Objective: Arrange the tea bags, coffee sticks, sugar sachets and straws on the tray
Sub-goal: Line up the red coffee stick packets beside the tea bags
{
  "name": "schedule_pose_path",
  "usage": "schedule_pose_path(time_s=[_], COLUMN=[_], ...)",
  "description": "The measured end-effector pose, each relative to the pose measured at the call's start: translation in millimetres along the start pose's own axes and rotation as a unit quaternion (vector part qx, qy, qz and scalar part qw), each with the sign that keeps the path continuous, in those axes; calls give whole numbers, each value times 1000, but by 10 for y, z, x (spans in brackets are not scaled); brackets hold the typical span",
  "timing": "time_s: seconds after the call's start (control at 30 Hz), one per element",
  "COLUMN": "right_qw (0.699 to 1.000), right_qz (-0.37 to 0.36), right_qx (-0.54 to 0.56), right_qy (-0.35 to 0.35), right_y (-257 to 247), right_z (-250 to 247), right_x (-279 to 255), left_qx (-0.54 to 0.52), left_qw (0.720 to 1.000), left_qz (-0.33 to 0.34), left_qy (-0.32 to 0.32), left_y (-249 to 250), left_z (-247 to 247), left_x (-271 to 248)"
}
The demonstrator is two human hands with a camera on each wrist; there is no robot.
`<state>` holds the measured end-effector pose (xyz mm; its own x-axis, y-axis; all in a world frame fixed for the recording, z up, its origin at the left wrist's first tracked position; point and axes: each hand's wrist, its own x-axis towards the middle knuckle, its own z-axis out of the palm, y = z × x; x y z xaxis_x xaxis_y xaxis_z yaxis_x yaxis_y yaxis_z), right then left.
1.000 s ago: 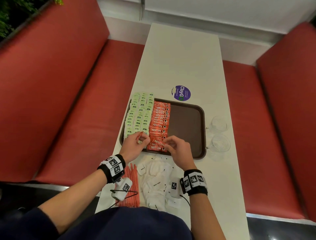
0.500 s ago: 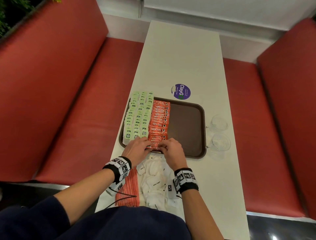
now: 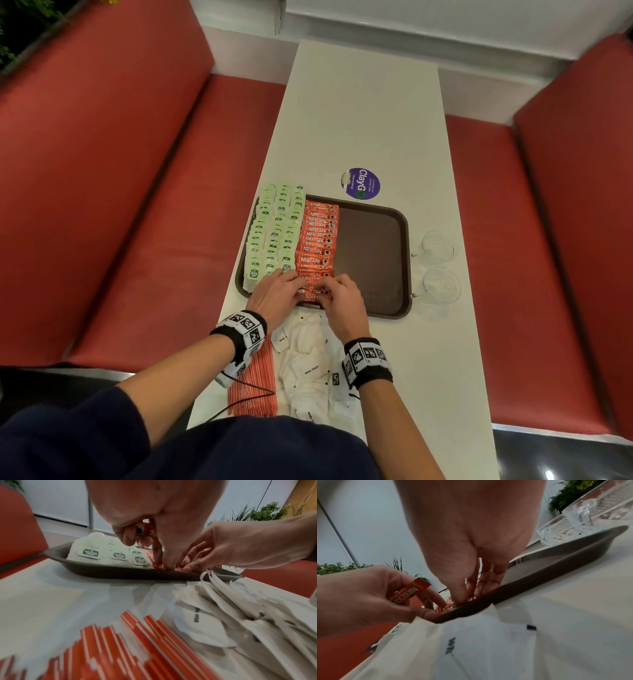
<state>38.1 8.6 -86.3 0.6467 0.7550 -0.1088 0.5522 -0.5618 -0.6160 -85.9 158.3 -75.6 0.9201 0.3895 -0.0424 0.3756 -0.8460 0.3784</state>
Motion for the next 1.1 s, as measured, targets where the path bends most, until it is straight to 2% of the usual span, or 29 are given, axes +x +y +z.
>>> schedule_pose_path(time_s=[0.2,0.33,0.47,0.63,0.83,0.9,1.0,1.1], right_qw=[999,999,1000,999,998,997,998,992], right_qz=[0,-13,-16,-21,-17,-15,-14,-6], right_qx=[27,26,-8,-42,-66,-71,-46,89], right_qy=[26,37,25,11,5,10,42,91], right_y=[25,19,64,78,69,59,43,-64], right_z=[22,24,87,125,131,98,-4,-159], right_x=[-7,-13,16,50,104,91,53,26], left_qx=[39,67,85,122,117,93,1,-155], left_qw=[999,998,996,992,993,995,1000,987], left_qz=[3,17,19,12,22,20,0,-31], left_qy=[-25,-15,0,-42,-24,-11,10,-11], left_y=[-23,-20,-24,-1,30,17,-2,101], left_z=[1,-9,16,5,-42,-55,-52,-229], left_x=[83,104,98,116,127,124,122,97])
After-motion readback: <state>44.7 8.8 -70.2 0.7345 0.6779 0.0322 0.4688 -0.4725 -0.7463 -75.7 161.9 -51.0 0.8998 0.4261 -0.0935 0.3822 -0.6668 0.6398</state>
